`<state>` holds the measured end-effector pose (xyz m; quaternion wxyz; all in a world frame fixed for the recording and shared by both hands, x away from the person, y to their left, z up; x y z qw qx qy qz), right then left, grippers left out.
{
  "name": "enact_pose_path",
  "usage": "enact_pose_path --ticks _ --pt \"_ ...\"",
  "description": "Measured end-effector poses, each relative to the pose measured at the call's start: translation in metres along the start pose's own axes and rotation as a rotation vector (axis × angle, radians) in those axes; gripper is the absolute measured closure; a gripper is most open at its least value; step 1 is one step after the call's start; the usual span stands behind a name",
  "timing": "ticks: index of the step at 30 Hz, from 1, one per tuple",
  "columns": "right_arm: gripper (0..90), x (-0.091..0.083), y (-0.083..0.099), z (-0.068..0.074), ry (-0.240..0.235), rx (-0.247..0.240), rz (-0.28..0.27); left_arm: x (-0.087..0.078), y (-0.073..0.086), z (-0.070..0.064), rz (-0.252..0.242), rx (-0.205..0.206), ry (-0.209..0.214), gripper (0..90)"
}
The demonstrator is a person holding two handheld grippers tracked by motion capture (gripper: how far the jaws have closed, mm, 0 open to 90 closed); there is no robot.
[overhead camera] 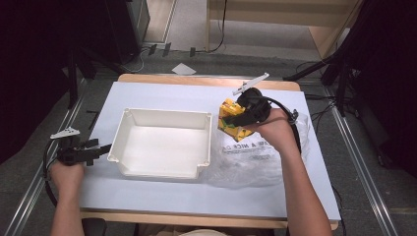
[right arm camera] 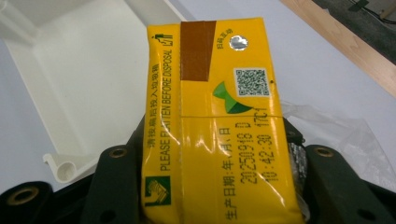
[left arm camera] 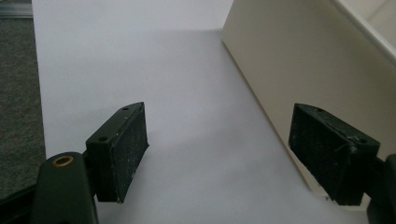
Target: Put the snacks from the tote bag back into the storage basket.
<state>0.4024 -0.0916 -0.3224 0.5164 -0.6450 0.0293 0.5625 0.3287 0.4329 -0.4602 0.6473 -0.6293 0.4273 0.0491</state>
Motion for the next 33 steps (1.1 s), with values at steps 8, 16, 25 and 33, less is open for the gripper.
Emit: enact_pose_path --ticks 8,16,25,33 --pt "51.7 0.003 -0.008 0.000 -0.030 -0.017 -0.030 0.000 0.000 0.000 0.008 0.010 0.000 20.8" --pt "51.7 0.007 -0.010 0.000 -0.046 -0.023 -0.025 -0.002 0.001 -0.002 -0.001 0.023 0.011 20.8" --pt "51.7 0.008 -0.015 0.011 -0.063 -0.060 -0.047 -0.004 0.004 -0.005 0.008 0.032 0.005 20.7" --pt "51.7 0.014 -0.024 0.021 -0.085 -0.088 -0.055 -0.009 0.008 -0.005 0.017 0.025 -0.005 20.7"
Point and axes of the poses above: each handheld gripper's, and its own axes: x roughly forward along the jaws, y roughly out of its underside, z roughly to its left, the point moved 1 cm from there along x, roughly forward along the jaws, and after that the axes turned 10 degrees about x, right-handed, at the moved point
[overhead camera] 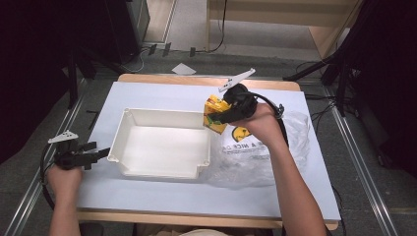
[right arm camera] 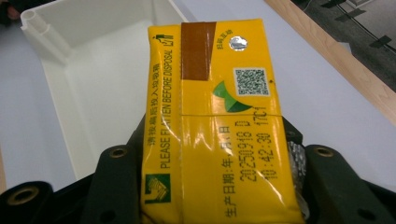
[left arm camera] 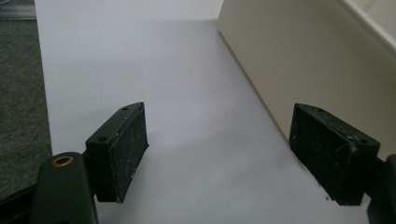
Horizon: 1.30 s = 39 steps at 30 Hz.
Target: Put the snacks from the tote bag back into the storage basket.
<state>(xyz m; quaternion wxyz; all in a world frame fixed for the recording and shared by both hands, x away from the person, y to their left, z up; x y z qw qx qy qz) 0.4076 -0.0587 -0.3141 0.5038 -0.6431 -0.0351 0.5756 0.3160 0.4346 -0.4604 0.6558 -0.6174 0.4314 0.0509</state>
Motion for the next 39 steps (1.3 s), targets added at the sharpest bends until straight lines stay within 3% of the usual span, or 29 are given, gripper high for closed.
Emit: enact_pose_path --ticks 9,23,32,39 --pt "51.7 0.008 -0.009 0.008 -0.024 -0.026 -0.001 0.000 0.002 -0.001 0.002 0.000 -0.007 20.7" --pt "51.7 0.036 -0.016 0.025 -0.063 -0.076 0.008 -0.002 0.005 0.001 0.001 -0.010 -0.013 20.7" --pt "51.7 0.065 -0.016 0.030 -0.064 -0.098 0.045 -0.004 0.006 0.001 -0.007 -0.014 -0.019 20.7" --pt "51.6 0.090 -0.011 0.028 -0.053 -0.088 0.090 -0.004 0.006 0.002 -0.009 -0.015 -0.013 20.7"
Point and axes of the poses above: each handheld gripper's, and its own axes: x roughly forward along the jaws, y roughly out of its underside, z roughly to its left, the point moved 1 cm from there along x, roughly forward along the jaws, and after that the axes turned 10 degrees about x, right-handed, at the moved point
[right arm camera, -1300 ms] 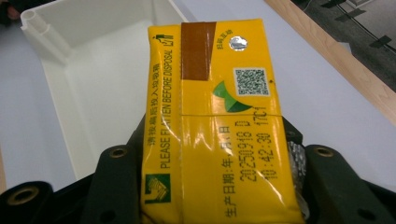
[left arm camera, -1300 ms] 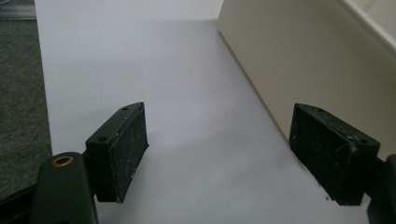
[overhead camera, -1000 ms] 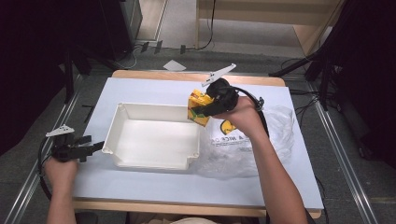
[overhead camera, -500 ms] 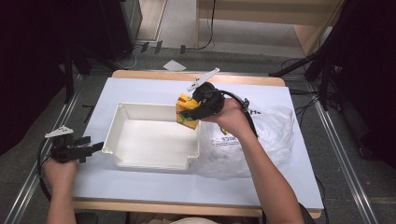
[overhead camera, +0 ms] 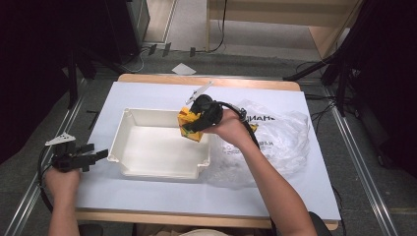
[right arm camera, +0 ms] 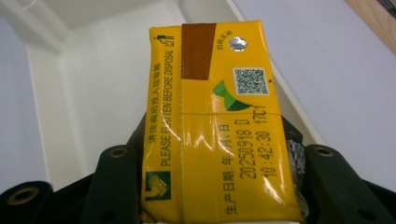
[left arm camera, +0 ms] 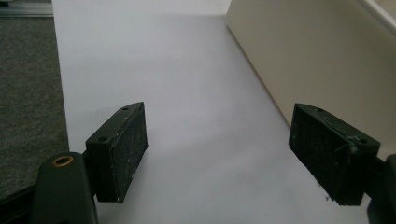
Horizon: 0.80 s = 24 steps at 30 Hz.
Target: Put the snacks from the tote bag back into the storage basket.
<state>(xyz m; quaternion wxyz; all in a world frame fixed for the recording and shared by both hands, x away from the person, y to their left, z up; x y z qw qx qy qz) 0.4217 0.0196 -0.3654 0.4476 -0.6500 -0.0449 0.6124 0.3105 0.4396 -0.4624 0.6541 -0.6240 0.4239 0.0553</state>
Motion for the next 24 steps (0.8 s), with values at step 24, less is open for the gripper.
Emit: enact_pose_path --ticks 24 --pt "51.4 0.039 0.010 -0.011 0.060 0.037 0.056 0.001 -0.001 -0.001 -0.004 0.002 0.002 20.8"
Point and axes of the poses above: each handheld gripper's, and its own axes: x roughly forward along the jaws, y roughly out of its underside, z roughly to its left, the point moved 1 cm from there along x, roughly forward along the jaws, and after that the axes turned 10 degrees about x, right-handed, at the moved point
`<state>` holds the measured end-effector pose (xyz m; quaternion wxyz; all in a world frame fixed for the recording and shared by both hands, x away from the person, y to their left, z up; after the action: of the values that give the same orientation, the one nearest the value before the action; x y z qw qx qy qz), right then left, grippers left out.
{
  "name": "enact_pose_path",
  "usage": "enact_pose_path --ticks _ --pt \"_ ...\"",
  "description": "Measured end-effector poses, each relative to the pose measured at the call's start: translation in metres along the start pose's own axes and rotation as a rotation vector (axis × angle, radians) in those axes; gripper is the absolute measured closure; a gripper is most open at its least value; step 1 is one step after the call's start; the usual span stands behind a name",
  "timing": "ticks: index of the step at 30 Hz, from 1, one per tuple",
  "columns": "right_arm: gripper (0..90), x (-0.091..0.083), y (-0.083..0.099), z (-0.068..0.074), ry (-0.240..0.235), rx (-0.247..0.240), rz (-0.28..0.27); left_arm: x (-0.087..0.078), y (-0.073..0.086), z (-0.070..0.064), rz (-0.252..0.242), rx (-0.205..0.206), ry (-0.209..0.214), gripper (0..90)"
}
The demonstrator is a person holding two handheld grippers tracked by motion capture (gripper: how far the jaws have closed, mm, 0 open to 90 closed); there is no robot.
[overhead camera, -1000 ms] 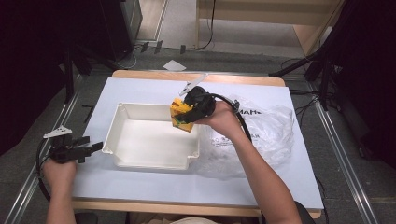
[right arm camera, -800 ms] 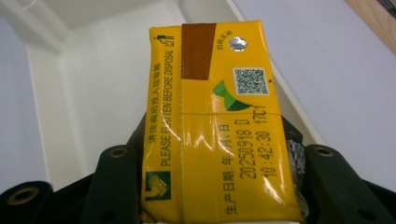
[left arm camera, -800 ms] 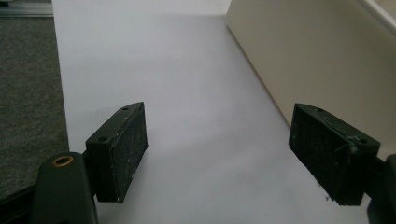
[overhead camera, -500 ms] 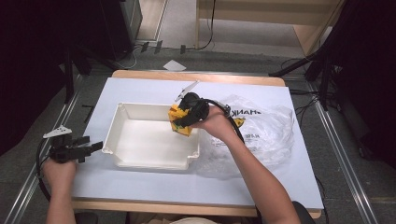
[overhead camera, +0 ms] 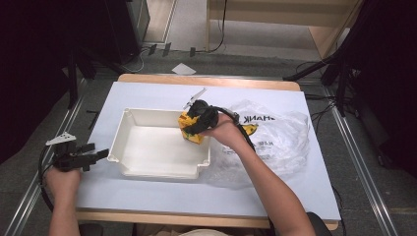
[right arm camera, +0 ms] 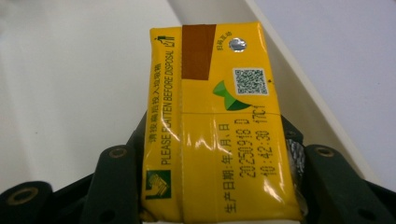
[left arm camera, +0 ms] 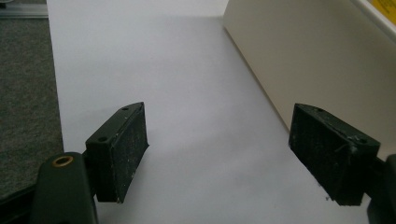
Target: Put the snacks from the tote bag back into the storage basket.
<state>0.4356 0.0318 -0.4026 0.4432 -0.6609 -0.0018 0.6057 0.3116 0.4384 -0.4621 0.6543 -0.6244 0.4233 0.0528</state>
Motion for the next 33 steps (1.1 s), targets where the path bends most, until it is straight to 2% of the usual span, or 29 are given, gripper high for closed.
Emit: enact_pose_path --ticks 3,5,10,22,27,29,33 --pt "51.3 0.003 0.001 -0.002 0.005 -0.002 0.008 0.000 0.000 0.000 -0.001 0.000 0.001 20.7" --pt "51.3 0.004 0.001 -0.005 0.001 0.022 0.012 0.000 0.000 0.000 -0.001 -0.001 0.001 20.7" --pt "51.2 0.004 0.002 -0.009 -0.006 0.027 0.002 0.001 0.000 0.000 0.003 0.005 0.000 20.7" --pt "49.4 0.000 0.003 -0.010 -0.014 0.040 0.015 0.001 -0.001 0.000 0.004 0.006 0.001 20.7" --pt "48.8 -0.009 0.002 -0.011 -0.023 0.038 -0.013 0.002 -0.002 -0.001 0.009 0.010 0.004 20.7" --pt "48.2 -0.015 0.002 -0.011 -0.048 0.045 -0.036 0.002 -0.002 -0.001 0.005 0.011 0.006 20.7" --pt "47.5 -0.038 -0.001 -0.011 -0.067 0.054 -0.078 0.003 -0.003 -0.001 0.008 0.013 0.005 20.7"
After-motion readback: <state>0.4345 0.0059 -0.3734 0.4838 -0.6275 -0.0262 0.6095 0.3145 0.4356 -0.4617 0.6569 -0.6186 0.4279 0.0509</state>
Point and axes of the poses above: each handheld gripper's, and its own axes: x roughly forward along the jaws, y roughly out of its underside, z roughly to its left, the point moved 1 cm from there along x, roughly forward along the jaws, and after that the axes turned 10 degrees about x, right-handed, at the moved point
